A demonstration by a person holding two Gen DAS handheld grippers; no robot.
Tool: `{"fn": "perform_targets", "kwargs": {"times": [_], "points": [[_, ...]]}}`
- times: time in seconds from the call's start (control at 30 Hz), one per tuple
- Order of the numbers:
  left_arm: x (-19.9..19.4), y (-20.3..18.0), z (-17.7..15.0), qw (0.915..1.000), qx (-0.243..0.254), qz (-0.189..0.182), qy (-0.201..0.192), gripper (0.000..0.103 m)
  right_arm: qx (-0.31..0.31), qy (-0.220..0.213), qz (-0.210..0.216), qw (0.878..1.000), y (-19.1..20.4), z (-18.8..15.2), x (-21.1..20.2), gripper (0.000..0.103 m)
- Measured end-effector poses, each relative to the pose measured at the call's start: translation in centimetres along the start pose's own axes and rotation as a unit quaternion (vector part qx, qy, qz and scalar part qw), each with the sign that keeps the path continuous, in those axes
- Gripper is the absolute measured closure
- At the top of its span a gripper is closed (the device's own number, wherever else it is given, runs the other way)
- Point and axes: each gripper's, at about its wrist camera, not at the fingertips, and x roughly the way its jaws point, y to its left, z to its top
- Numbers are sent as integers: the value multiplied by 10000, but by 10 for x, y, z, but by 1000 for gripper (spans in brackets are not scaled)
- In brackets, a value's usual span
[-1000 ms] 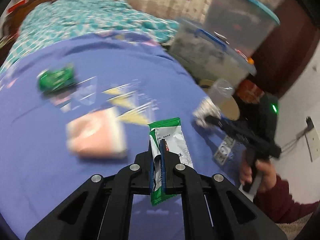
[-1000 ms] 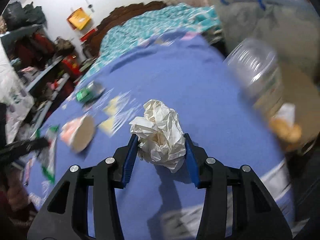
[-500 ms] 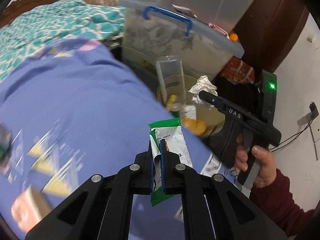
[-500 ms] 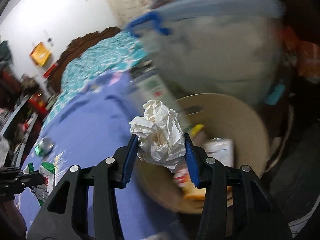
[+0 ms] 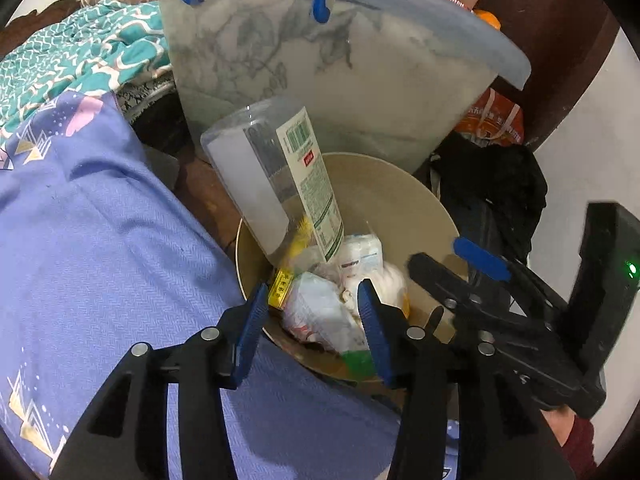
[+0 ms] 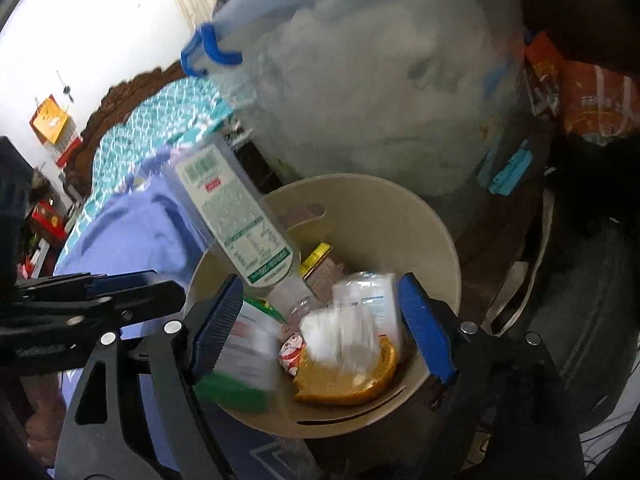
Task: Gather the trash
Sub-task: 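Move both tools back over the bed toward the pink paper cup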
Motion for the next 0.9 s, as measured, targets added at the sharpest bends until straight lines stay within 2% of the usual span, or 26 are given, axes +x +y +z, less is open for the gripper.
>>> {"fn": "perform_targets", "kwargs": {"times": [0.17,0.27,0.57,0.67,0.77,0.9], "points": [[-23,9,-13,9999,-63,-63,-85,58,307,-174,188,9992,2,-15,-23,23],[-40,15,-33,9999,-72,-68,-129,55,357,-200,382,9984,14,-28,-35,23],[-96,55,-140,9994,-159,292,-104,54,-161,214,1100,9936,95,-73,-46,23],[-120,79,-180,9978,-359,544,-150,53,-483,442,1326,9890,132,-86,-41,23],[-143,110,-223,9940,-781,741,-168,52,-779,692,1582,9819,174,-103,-34,24],[-169,150,-266,9836,-1436,1073,-215,52,-1155,970,1893,9703,226,-124,-25,26]]}}
